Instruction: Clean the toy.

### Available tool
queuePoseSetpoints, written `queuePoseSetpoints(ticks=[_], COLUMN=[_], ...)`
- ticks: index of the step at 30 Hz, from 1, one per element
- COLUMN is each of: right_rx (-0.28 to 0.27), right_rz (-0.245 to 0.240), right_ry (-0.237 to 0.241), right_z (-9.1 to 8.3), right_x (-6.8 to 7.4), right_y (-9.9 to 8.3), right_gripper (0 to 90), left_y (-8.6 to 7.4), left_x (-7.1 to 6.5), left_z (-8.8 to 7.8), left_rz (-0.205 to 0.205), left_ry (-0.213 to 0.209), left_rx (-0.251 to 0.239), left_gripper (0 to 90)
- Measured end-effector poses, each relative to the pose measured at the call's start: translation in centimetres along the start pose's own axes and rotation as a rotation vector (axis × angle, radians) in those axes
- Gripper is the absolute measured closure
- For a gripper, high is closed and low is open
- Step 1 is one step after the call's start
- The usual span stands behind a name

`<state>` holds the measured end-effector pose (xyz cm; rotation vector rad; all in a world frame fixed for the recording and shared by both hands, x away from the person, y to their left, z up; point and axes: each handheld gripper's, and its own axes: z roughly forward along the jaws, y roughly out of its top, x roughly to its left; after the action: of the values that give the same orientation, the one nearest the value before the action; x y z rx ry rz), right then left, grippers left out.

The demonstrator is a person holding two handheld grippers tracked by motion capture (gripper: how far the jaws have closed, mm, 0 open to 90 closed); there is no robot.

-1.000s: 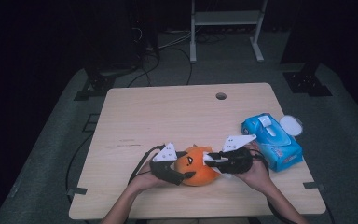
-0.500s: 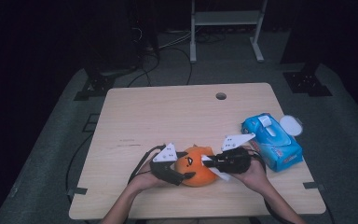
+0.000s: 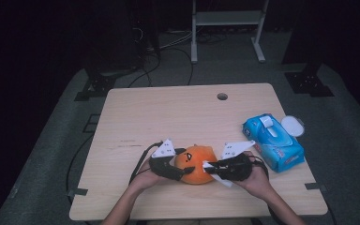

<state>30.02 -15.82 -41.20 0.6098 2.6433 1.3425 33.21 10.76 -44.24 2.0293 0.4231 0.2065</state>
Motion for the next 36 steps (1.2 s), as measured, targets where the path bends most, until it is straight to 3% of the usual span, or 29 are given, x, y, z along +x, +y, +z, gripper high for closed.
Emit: queuePoseSetpoints(ticks=[2,5,8,12,15,18,21,24,27,31,34,36], right_rx=[0.005,-0.006,-0.006,0.004,0.006,0.000,0.010,0.043,0.043,0.009,0.020,0.024], right_rz=[-0.011,0.021,0.054,0.053,0.050,0.065,0.062,0.011,0.012,0.042,-0.008,-0.012], right_ry=[-0.006,-0.009,-0.020,-0.025,-0.028,-0.020,0.010,0.009,-0.003,-0.019,-0.027,-0.023], right_z=[0.0,-0.6,-1.0,-0.9,-0.7,-0.8,-0.2,0.8,0.6,0.0,0.4,0.4], right_x=[0.0,-1.1,-1.8,-1.7,-1.7,-1.8,-1.1,-0.2,-0.5,-0.8,0.0,-0.2], right_y=[0.0,-0.7,-1.6,-1.8,-1.7,-1.7,-1.6,-1.2,-1.1,-0.9,-0.3,-0.4], right_gripper=[79.4,79.4,79.4,79.4,79.4,79.4,79.4,79.4,79.4,79.5,79.4,79.4], left_y=[-0.1,0.1,0.4,0.5,0.4,0.5,0.3,-0.1,-0.3,0.1,0.1,-0.1], left_x=[0.1,0.0,-0.4,-0.6,-0.2,0.2,0.8,1.0,0.8,0.3,0.0,0.1], left_z=[-0.2,-0.5,-0.7,-0.7,-0.9,-1.1,-1.3,-1.5,-1.3,-0.9,-0.9,-1.0], left_rz=[-0.009,-0.024,-0.010,0.014,0.009,-0.009,-0.061,-0.079,-0.075,-0.042,-0.033,-0.042], left_ry=[-0.003,-0.008,-0.039,-0.037,-0.007,0.050,0.122,0.059,0.020,0.016,0.039,0.041], left_rx=[-0.007,-0.008,0.001,0.017,0.012,0.008,0.004,0.002,-0.008,0.028,0.054,0.045], left_gripper=[22.9,20.5,18.3,18.9,25.3,26.7,28.8,27.6,24.8,27.9,28.2,28.6])
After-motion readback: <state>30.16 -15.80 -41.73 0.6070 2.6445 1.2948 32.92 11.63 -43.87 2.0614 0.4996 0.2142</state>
